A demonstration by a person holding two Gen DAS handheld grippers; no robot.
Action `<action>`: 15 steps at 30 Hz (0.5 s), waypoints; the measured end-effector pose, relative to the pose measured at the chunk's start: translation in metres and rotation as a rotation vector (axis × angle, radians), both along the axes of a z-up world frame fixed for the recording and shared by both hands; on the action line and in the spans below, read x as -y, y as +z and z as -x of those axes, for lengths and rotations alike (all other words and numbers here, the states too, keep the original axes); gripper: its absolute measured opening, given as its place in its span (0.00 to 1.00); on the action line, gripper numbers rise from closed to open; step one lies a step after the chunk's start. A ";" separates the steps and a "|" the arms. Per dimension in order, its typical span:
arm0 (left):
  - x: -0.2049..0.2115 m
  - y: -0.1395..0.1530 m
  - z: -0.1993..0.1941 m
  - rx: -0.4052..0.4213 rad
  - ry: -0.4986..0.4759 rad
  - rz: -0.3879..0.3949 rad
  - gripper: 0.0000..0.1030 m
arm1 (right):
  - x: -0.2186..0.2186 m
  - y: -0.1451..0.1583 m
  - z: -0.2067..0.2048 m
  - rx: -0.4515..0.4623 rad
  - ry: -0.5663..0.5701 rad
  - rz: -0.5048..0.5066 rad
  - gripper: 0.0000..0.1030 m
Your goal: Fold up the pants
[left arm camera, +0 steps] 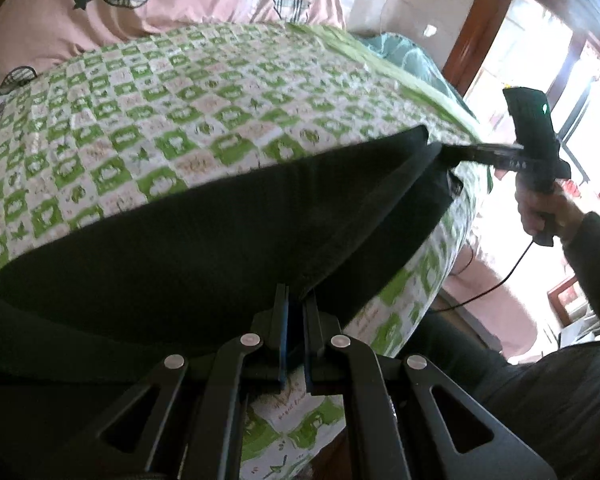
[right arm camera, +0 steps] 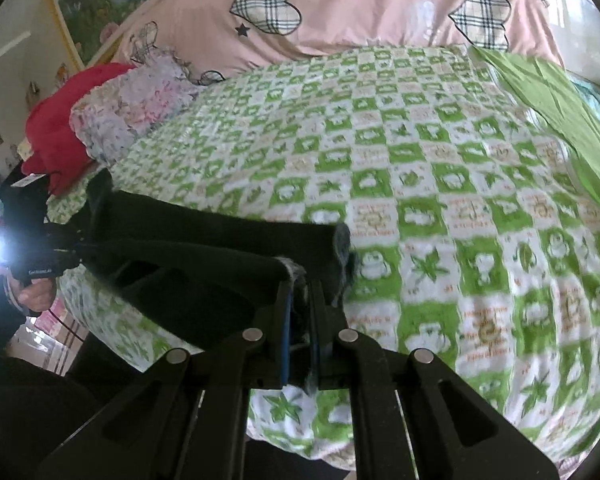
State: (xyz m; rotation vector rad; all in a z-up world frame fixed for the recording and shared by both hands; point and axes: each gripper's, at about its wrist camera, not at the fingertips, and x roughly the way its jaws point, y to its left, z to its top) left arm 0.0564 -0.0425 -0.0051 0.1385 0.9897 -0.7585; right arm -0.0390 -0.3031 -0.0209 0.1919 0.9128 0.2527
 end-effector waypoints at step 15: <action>-0.009 -0.020 0.010 -0.080 0.010 0.016 0.13 | -0.009 -0.010 0.023 -0.102 0.012 0.064 0.15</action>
